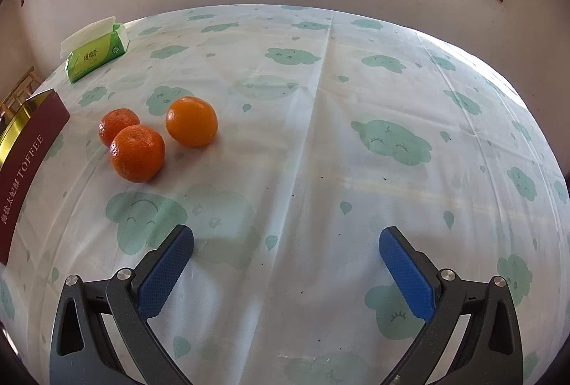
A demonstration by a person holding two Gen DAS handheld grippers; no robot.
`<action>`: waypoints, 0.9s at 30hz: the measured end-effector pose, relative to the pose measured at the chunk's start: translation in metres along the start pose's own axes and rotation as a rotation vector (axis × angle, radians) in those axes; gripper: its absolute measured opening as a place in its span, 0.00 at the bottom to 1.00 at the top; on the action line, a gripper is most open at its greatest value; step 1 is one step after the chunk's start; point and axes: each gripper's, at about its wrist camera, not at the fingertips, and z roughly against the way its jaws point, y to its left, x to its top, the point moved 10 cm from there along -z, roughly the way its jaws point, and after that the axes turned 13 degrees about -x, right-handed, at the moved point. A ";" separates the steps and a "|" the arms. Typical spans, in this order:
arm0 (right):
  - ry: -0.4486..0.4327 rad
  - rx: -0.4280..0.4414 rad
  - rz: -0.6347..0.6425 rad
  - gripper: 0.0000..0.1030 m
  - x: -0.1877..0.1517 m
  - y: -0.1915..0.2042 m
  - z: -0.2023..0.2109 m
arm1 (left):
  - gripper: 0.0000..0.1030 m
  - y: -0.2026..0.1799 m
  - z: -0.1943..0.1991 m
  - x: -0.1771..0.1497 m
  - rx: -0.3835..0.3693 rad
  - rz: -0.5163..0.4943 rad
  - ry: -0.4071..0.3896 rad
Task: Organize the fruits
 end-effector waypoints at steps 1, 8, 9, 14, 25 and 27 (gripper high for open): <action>-0.011 0.000 0.023 1.00 -0.001 0.005 0.003 | 0.35 0.000 0.000 0.000 -0.002 0.001 0.000; -0.057 0.017 0.140 1.00 -0.002 0.041 0.019 | 0.45 -0.002 0.001 0.000 -0.008 -0.003 -0.006; -0.058 0.024 0.142 1.00 -0.002 0.045 0.020 | 0.46 -0.002 0.000 0.000 -0.008 -0.004 -0.007; -0.055 0.070 0.137 1.00 -0.002 0.065 0.025 | 0.51 -0.002 0.003 -0.001 -0.019 -0.002 -0.015; -0.076 0.145 0.066 0.82 0.023 0.092 0.032 | 0.62 -0.002 0.019 -0.003 -0.024 -0.019 -0.057; -0.072 0.153 0.053 0.79 0.027 0.096 0.031 | 0.68 -0.002 0.022 -0.003 -0.026 -0.018 -0.063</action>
